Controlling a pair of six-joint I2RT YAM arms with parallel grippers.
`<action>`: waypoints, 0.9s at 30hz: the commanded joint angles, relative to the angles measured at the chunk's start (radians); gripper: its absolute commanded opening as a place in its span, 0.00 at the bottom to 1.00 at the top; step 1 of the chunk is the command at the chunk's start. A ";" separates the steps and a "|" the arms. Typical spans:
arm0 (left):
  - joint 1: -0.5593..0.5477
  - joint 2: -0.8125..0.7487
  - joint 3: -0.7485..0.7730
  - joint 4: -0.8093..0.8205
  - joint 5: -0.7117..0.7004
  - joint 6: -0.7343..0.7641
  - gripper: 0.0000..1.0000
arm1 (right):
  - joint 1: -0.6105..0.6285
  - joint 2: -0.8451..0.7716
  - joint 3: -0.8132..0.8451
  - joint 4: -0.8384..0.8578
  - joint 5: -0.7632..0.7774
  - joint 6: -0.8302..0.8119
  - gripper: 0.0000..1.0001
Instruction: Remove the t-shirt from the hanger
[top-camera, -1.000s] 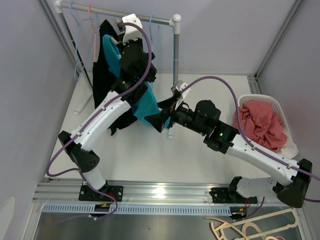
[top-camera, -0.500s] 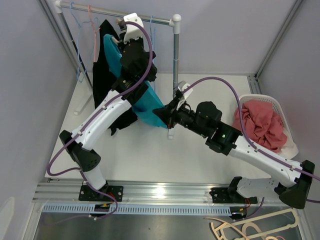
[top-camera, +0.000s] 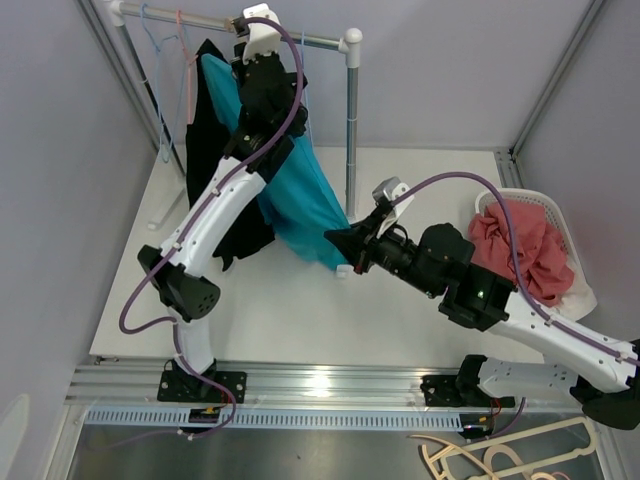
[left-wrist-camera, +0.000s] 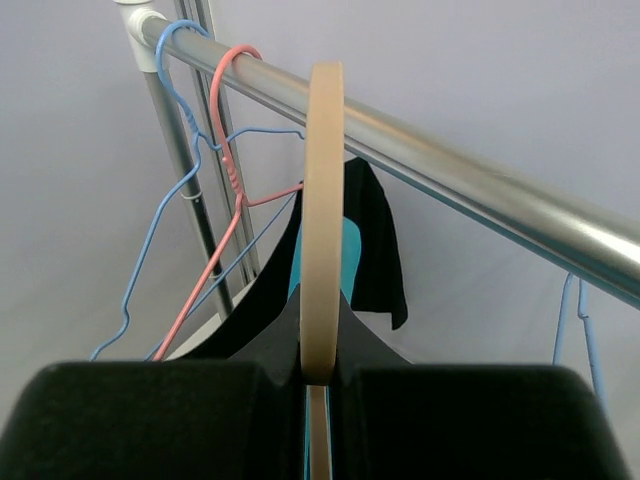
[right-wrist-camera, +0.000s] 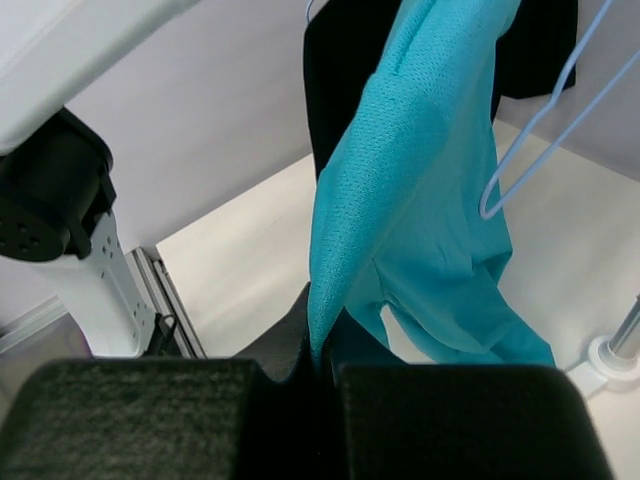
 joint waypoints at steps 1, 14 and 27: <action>0.035 -0.004 0.058 -0.012 0.041 -0.006 0.01 | 0.025 -0.056 -0.036 -0.027 0.045 0.011 0.00; 0.062 0.026 0.138 0.088 0.064 0.119 0.01 | 0.156 -0.126 -0.176 -0.076 0.120 0.088 0.00; 0.047 0.016 0.051 -0.072 0.081 -0.063 0.01 | 0.276 0.063 0.073 -0.069 0.117 -0.107 0.00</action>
